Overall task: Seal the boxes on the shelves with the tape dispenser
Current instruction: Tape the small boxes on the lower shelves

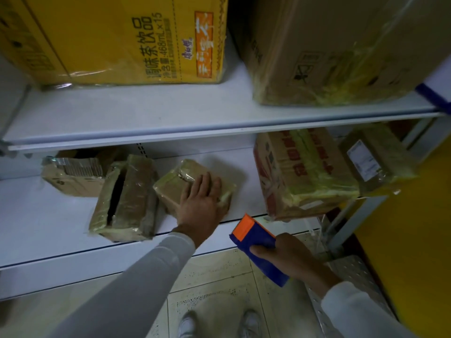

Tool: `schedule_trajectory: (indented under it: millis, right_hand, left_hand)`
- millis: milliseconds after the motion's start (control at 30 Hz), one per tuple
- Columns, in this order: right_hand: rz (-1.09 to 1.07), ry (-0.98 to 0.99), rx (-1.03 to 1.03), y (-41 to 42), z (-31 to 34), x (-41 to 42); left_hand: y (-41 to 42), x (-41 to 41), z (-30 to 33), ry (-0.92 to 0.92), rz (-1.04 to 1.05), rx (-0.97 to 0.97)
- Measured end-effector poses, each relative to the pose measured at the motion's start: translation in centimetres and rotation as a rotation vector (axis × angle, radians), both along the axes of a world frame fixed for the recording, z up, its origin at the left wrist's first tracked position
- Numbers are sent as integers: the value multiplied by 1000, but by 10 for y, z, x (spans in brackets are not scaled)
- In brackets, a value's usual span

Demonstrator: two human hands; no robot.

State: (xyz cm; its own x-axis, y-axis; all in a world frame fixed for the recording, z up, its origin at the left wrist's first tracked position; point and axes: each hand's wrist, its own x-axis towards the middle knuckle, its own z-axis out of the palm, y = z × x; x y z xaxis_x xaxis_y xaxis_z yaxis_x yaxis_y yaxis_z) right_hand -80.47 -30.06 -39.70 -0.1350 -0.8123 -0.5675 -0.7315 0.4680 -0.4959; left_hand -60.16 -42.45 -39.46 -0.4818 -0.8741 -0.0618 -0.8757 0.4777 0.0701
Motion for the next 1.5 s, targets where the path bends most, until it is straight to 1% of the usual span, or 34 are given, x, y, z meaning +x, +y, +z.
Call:
schedule_trajectory:
  millis: [67,100,167,200,300,367,467,633,700,833,967,1000,1100,1133,1267,1333,1433,1500]
  right_hand:
    - [4,-8,2,4,1,-4]
    - [8,-24,4,6,1,-5]
    - [19,-72,-1,9,1,-5]
    - [26,-96,-13,11,2,-5]
    - [45,-177,-45,12,7,-1]
    - [57,-246,-57,11,15,2]
    - [47,-338,-73,8,26,6]
    - [72,-393,-113,5,37,4]
    - [93,-402,-117,3,42,4]
    - [116,-418,-118,-2,50,11]
    - [152,-420,-120,-9,56,14]
    - [168,-417,-119,-12,59,15]
    - [225,-385,-120,-20,71,20]
    - [236,-375,-122,-23,73,21]
    - [281,-357,-144,-30,83,25]
    - [305,-350,-146,-31,86,26]
    - [340,-335,-147,-33,89,27]
    - [362,-334,-138,-34,90,26]
  left_hand:
    - [-10,9,-3,35,-127,-14]
    - [-18,14,-3,17,-205,-9]
    - [-34,25,-6,-81,-357,27]
    - [-42,30,-6,-77,-405,64]
    - [-51,37,-3,68,-465,84]
    - [-48,41,-4,116,-461,56]
    - [-43,46,-5,93,-450,55]
    - [-28,65,8,191,-432,62]
    - [-15,72,14,231,-380,83]
    - [16,77,22,437,-242,72]
    - [32,79,23,507,-114,135]
    - [32,80,26,507,-115,133]
    - [28,82,38,484,-199,28]
    - [26,82,42,487,-205,26]
    - [26,84,50,520,-189,89]
    - [29,83,52,555,-182,154]
    - [37,78,56,676,-183,340]
    - [39,76,61,741,-145,469]
